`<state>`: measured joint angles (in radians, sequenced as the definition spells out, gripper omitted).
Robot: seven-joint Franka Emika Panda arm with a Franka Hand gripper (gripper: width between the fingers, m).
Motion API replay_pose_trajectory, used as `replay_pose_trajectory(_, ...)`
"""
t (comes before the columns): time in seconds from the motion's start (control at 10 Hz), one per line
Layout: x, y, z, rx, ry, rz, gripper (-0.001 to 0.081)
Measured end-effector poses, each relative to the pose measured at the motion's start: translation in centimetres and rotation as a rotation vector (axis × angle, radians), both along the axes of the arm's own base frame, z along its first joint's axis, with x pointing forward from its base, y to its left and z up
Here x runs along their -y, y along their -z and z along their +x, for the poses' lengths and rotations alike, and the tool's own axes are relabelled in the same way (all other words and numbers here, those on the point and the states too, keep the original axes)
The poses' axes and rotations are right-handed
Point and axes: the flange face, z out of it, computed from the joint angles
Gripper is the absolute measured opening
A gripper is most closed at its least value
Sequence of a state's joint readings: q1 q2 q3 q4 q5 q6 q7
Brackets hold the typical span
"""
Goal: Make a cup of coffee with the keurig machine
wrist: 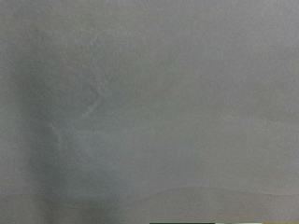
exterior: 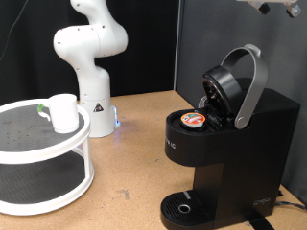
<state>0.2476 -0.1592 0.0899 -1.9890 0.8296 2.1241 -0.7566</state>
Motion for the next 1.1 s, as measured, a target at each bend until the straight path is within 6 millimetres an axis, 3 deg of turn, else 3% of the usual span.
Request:
replay_pose_trajectory(0.1, -0.3, 0.4, 0.2, 0.001, -0.001, -0.007, 0.0803)
replay_pose_trajectory(0.3, -0.6, 1.0, 0.4, -0.004, -0.003, -0.020, 0.0536)
replay_pose_trajectory(0.4, -0.7, 1.4, 0.5, -0.009, -0.005, -0.025, 0.0536)
replay_pose_trajectory(0.6, -0.8, 2.3, 0.8, -0.019, -0.011, -0.045, 0.0218)
replay_pose_trajectory(0.7, -0.8, 3.0, 1.0, -0.028, -0.014, -0.061, 0.0218)
replay_pose_trajectory(0.8, -0.8, 3.7, 1.2, -0.037, -0.018, -0.075, 0.0086)
replay_pose_trajectory(0.9, -0.8, 4.2, 1.3, -0.043, -0.022, -0.089, 0.0086)
replay_pose_trajectory(1.0, -0.8, 4.7, 1.4, -0.049, -0.025, -0.099, 0.0016)
replay_pose_trajectory(1.1, -0.8, 5.0, 1.5, -0.052, -0.029, -0.108, 0.0005)
